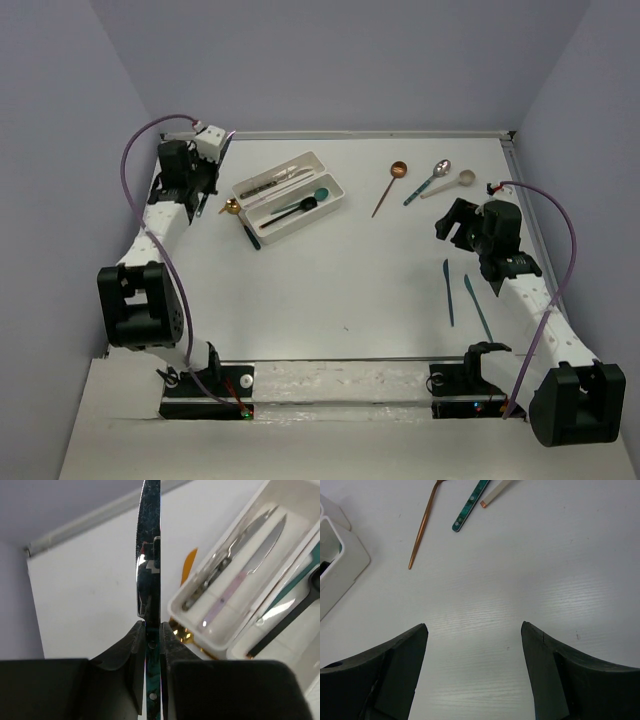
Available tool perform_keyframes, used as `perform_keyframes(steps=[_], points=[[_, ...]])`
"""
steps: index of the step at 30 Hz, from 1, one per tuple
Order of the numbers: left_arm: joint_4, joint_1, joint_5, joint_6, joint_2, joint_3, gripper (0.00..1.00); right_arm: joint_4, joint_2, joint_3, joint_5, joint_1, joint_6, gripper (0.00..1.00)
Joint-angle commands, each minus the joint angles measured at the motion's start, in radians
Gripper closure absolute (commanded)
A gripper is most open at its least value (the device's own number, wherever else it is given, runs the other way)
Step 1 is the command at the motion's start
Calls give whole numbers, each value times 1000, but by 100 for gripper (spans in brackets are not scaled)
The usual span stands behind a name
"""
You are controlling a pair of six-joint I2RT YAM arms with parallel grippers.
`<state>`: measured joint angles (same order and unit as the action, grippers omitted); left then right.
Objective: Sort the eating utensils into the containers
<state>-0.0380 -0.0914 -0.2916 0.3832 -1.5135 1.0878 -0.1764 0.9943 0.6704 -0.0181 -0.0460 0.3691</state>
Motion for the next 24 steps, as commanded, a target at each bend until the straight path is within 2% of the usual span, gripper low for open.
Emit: perform_keyframes(steps=[1,3,7,11,18,24], points=[[-45,169,-46,176,-74,208,100,12,-6,-6,12,6,-10,19],[-24,240,-23,242,-163,315,100,11,-8,-6,12,6,-13,19],[56,285,-64,322,-351,538,100,11,-10,-8,41,6,-16,19],[130,305,-72,410,-456,638,100,9,-6,-8,43,6,-18,19],[148,328,-72,480,-545,658,100,11,21,-3,43,6,-15,19],[124,341,-101,471,-544,584,100,11,12,-6,47,6,-15,19]])
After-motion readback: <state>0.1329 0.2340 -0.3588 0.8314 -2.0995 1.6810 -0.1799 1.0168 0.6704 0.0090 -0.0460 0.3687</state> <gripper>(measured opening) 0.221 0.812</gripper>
